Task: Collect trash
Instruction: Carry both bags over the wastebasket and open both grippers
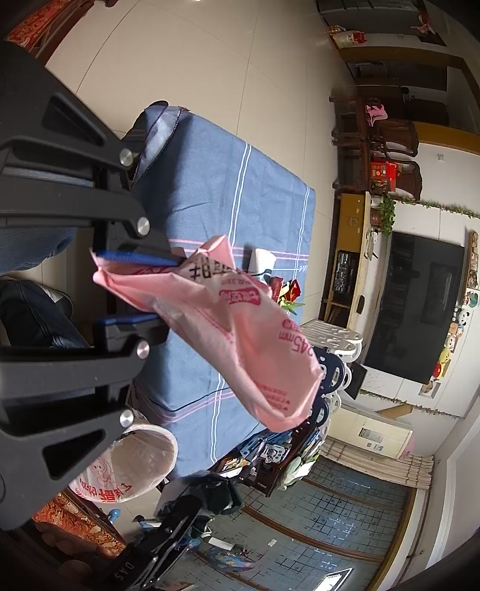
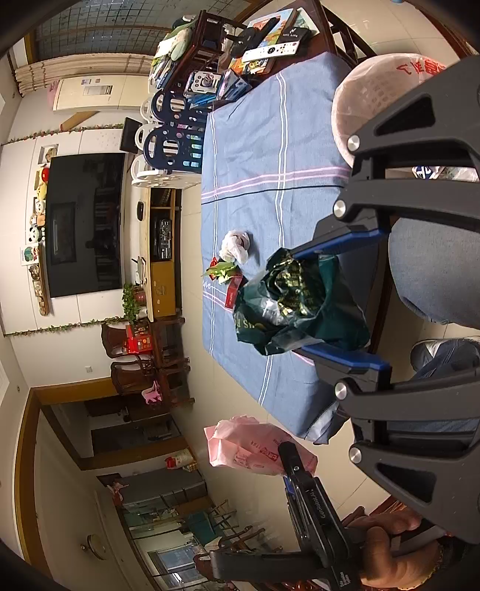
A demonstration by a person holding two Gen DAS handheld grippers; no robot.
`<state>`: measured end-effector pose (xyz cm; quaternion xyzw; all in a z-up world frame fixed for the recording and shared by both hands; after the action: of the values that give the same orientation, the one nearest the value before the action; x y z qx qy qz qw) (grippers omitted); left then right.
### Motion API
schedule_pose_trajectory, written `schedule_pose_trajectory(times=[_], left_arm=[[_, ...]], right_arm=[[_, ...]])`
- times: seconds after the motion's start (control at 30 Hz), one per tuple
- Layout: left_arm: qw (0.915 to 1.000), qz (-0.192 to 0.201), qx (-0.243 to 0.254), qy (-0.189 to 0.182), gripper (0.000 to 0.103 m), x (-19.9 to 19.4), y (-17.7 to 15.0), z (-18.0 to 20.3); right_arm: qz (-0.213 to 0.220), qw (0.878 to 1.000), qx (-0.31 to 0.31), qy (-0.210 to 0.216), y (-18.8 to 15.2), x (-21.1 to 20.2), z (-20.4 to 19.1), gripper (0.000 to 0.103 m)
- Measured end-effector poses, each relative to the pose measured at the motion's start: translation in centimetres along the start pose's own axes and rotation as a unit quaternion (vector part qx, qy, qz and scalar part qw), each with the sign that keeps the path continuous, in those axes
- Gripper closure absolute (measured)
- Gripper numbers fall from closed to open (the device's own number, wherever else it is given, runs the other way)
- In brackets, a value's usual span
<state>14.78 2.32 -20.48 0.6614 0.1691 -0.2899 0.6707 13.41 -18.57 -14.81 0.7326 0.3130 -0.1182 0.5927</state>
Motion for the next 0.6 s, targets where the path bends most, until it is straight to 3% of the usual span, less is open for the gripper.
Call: schedule_pose_trajectory(times=[0.27, 0.53, 0.6], left_arm=[[0.9991, 0.0, 0.028, -0.032, 0.081, 1.0, 1.3, 3.6], [0.9896, -0.02, 0.086, -0.113, 0.081, 4.0, 2.3, 13.0], [0.9853, -0.029, 0.1, -0.136, 0.081, 5.0, 2.1, 15.7]], right_arm=[[0.016, 0.999, 0.024, -0.042, 0.3, -2.2, 4.4, 0.058], [0.023, 0.991, 0.061, -0.118, -0.7, -5.6, 12.4, 0.057], [0.023, 0.987, 0.078, -0.138, -1.1, -6.4, 14.9, 0.053]])
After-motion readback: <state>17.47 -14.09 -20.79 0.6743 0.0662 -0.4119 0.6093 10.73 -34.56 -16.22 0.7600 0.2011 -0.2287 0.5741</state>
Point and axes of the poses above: each gripper's, at about its wrist camera, not at the fingertips, and x roughly the way its jaws point, z to its right, y to its top, the point moved 8 cm from there along x, roughly the way its jaws point, and after that the axes turned 10 degrees about x, right-handed, at the moved point
